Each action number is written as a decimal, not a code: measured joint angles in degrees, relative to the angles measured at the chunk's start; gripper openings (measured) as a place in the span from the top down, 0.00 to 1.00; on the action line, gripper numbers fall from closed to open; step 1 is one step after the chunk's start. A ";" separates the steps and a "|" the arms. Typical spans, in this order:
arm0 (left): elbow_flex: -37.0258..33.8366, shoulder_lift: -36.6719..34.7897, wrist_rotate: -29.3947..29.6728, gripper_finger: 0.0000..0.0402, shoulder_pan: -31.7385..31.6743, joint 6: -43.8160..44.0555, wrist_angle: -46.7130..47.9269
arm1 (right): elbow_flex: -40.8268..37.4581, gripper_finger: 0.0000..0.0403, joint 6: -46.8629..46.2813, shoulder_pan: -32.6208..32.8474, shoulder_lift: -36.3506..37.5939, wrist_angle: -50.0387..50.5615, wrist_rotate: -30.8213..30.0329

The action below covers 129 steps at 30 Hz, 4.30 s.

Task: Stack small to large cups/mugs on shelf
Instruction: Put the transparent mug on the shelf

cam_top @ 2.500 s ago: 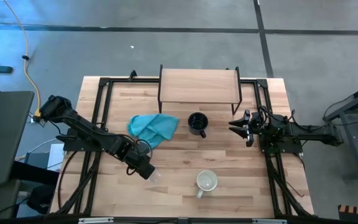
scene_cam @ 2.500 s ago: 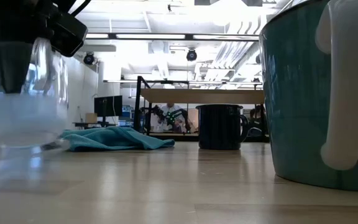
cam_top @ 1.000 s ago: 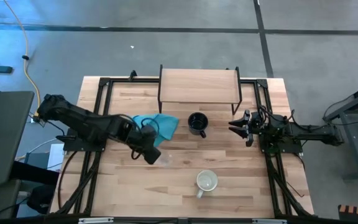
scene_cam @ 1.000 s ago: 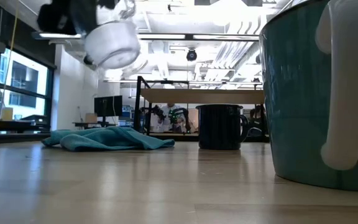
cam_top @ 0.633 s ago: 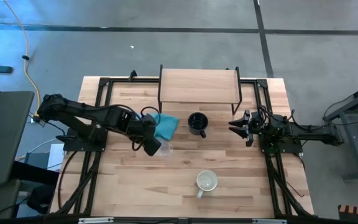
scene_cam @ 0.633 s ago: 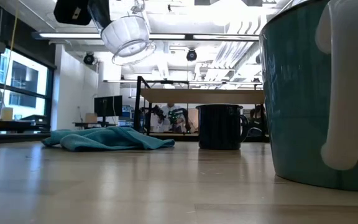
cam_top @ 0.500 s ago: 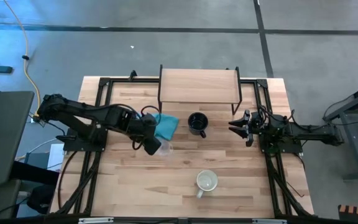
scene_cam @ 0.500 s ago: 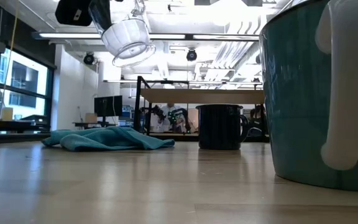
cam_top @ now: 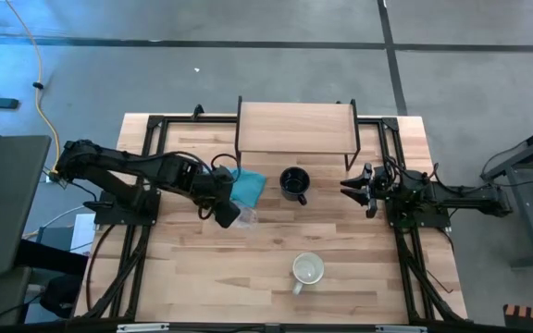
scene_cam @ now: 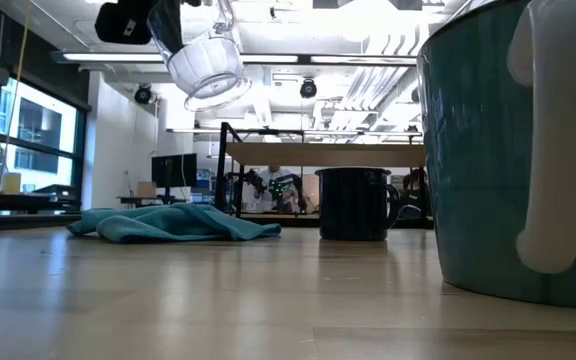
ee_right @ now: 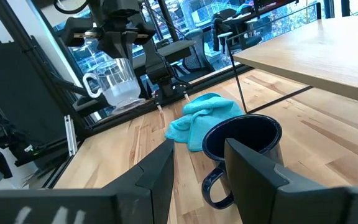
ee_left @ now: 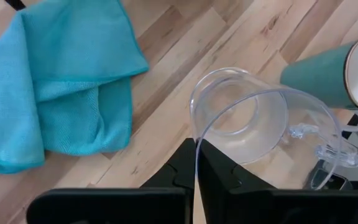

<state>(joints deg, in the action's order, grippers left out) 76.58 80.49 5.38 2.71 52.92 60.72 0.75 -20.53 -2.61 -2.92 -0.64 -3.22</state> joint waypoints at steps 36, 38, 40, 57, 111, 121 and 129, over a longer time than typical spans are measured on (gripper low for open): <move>17.24 0.00 1.64 1.00 -19.78 -27.39 10.38 | 0.00 0.67 -0.50 0.02 -0.02 0.00 0.00; 17.24 0.00 1.55 1.00 -20.66 -28.44 10.14 | 0.00 0.67 -0.66 0.00 -0.01 0.00 0.00; 17.24 0.00 1.54 1.00 -21.50 -29.55 10.17 | 0.00 0.67 -0.66 0.00 -0.01 0.00 0.00; 17.24 0.00 1.58 1.00 -25.74 -36.28 9.18 | 0.00 0.67 -0.67 0.02 -0.02 0.00 0.00; 40.63 19.43 6.64 1.00 -35.51 -68.17 7.84 | 0.00 0.67 -3.04 0.02 -0.13 0.02 -0.02; 44.53 23.80 4.66 1.00 -37.63 -71.17 9.19 | 0.00 0.67 -3.04 0.01 -0.13 0.01 -0.02; 44.58 25.75 4.33 1.00 -38.74 -72.14 9.82 | 0.00 0.67 -3.02 0.00 -0.13 0.02 -0.02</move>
<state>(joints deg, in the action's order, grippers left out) 121.16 106.24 9.71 -36.02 -19.22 70.53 0.75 -23.55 -2.61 -3.05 -0.62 -3.25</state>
